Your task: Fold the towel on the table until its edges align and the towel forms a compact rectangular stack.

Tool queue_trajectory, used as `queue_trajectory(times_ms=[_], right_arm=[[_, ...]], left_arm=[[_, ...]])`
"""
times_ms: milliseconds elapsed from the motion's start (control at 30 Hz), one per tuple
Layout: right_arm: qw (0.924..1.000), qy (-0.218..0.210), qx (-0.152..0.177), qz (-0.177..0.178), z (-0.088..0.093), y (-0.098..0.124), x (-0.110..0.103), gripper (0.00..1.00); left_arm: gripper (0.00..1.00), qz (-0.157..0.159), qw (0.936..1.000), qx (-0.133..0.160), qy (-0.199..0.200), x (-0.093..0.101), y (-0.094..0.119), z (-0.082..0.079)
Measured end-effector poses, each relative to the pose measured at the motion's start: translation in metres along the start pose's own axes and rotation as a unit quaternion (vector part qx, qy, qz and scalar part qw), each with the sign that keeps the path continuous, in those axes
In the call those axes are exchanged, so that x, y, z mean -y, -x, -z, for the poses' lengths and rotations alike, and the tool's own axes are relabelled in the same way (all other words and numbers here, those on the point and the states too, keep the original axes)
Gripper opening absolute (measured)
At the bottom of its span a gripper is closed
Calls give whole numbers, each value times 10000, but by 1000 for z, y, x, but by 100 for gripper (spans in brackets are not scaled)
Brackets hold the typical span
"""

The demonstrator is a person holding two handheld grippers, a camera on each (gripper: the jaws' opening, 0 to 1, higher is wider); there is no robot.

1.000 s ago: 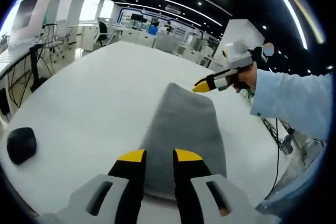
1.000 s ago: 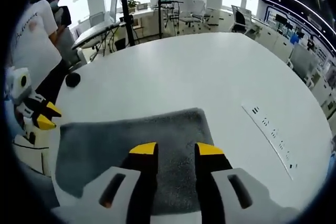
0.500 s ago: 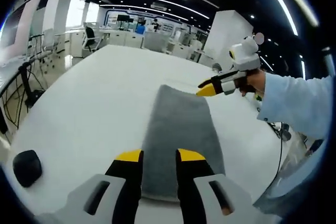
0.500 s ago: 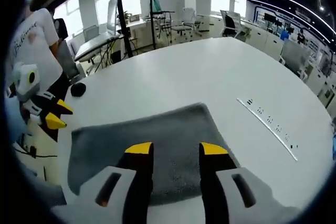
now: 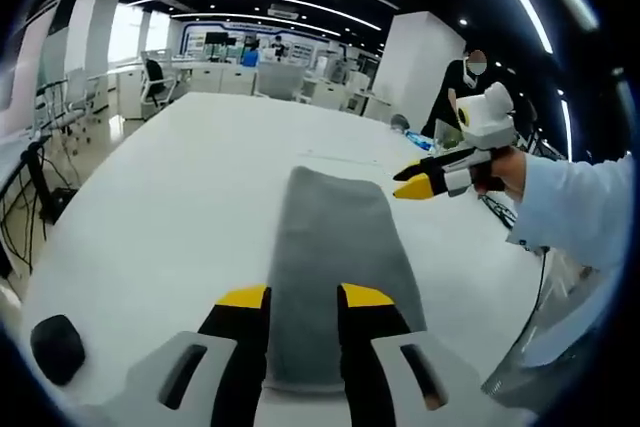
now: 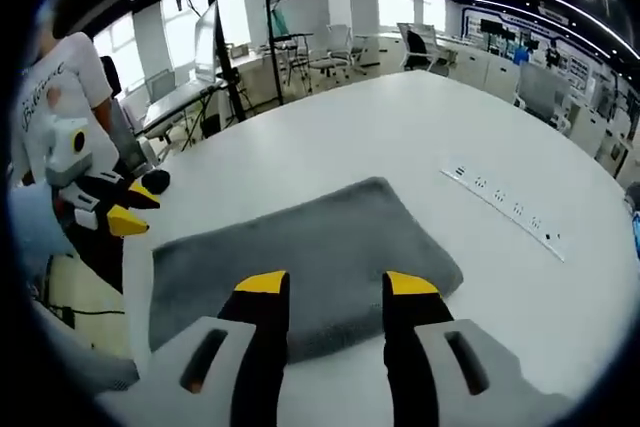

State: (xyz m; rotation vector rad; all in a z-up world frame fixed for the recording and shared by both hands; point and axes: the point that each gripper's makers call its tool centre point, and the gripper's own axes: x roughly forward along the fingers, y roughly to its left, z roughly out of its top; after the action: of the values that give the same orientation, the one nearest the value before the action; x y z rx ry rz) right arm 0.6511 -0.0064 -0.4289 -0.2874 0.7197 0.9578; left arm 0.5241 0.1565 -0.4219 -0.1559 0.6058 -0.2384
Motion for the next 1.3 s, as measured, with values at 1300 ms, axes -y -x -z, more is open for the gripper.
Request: queue_trajectory(times_ms=[1300], right_arm=[[9945, -1001, -68, 317, 60, 14, -20, 36]], left_arm=[[30, 874, 9941, -427, -481, -13, -68, -17]])
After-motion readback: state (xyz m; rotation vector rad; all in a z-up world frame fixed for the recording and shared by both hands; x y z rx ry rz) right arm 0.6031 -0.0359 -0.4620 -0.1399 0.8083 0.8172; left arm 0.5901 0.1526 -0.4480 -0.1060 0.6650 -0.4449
